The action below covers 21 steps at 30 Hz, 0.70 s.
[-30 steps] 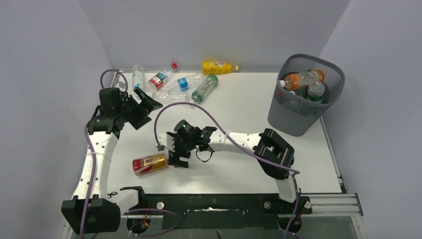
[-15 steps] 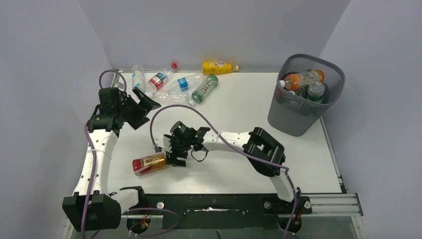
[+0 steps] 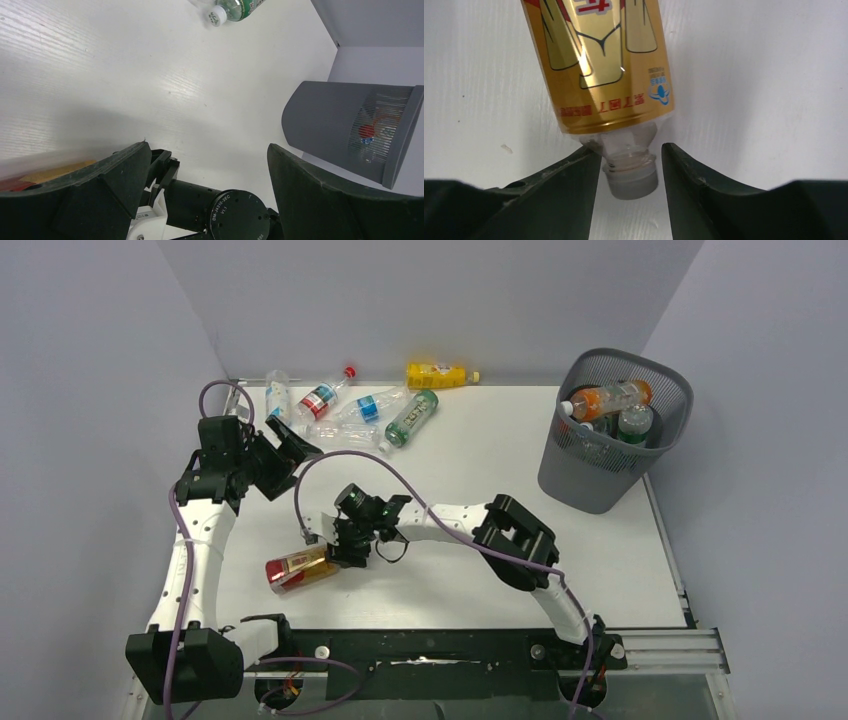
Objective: Put the plastic bottles in the bin
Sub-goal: Pick up the plastic bottle at the center of the board.
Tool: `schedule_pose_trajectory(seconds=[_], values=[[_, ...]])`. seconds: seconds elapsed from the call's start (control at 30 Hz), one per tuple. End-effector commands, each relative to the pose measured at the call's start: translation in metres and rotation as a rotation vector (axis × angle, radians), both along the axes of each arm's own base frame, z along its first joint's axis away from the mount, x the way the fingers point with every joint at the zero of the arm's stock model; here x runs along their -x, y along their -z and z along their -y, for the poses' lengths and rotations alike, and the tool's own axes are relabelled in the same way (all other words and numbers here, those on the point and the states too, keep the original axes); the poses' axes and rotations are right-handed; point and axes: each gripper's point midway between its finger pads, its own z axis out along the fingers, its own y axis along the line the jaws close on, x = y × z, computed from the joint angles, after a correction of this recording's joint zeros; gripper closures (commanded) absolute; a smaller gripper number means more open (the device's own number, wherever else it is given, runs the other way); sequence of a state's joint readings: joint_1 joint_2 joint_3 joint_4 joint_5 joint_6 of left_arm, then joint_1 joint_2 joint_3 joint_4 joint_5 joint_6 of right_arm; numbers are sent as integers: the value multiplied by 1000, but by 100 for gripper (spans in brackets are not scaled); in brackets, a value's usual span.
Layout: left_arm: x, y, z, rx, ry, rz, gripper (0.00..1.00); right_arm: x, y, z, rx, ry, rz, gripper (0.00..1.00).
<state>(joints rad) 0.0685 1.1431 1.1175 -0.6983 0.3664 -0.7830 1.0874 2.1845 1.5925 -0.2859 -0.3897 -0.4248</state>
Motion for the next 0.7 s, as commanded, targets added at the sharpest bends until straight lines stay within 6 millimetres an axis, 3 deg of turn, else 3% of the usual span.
schedule_pose_trajectory(seconds=[0.0, 0.1, 0.27, 0.67], values=[[-6, -13, -3, -15, 3, 50, 13, -5, -21, -17, -45, -9, -2, 56], [-5, -13, -2, -12, 6, 50, 13, -3, -18, -15, -29, -4, -19, 67], [-4, -13, -2, -10, 5, 50, 13, -2, -29, -2, -16, 48, -20, 75], [-12, -28, -2, -9, 8, 94, 13, -13, -72, 91, 60, 382, 85, 76]])
